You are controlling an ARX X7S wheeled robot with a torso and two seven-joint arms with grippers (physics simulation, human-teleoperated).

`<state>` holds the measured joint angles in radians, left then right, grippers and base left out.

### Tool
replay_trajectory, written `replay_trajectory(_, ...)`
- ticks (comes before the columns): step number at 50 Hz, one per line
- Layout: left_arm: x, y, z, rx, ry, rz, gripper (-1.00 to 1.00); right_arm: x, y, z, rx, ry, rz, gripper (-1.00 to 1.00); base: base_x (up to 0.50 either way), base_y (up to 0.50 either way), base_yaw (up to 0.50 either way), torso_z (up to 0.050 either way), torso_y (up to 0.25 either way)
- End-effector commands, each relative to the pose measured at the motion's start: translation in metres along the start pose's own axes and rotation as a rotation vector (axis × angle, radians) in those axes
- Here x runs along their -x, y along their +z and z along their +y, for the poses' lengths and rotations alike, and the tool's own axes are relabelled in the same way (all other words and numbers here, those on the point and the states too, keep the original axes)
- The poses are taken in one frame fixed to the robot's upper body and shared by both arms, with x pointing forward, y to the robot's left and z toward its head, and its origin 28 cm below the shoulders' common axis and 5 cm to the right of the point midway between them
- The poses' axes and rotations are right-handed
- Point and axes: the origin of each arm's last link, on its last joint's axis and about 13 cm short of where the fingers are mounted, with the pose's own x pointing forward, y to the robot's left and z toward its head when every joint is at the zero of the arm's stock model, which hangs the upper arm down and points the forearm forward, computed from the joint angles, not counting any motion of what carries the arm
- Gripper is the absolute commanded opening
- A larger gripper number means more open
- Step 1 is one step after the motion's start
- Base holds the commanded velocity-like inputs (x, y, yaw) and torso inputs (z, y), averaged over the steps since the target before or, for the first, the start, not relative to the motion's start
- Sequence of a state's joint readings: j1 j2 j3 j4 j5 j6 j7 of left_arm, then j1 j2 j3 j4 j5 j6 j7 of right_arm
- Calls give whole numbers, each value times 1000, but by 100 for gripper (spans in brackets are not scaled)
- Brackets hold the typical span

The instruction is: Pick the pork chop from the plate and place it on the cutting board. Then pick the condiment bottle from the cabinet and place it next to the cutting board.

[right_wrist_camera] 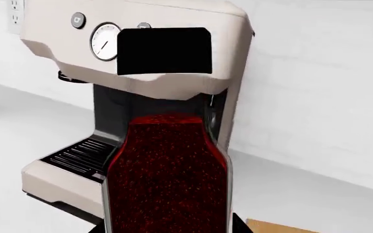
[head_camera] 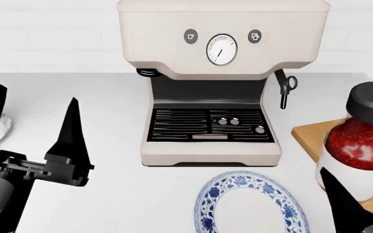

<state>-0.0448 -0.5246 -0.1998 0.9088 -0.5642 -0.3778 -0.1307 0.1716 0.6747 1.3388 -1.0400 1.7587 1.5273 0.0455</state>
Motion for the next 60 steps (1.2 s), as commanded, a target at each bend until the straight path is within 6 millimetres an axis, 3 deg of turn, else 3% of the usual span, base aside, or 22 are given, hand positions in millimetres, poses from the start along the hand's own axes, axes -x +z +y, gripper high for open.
replay_trajectory(1, 1, -1, 0, 1, 1, 2, 100, 2, -28, -3, -6, -38, 129, -100, 0, 0, 0, 0, 0)
replay_trajectory(2, 1, -1, 0, 1, 1, 3, 100, -1, -22, -3, 9, -38, 19, -100, 0, 0, 0, 0, 0)
replay_trajectory(60, 3, -3, -1, -5, -2, 13, 100, -8, -52, -5, 27, -48, 110, -100, 0, 0, 0, 0, 0)
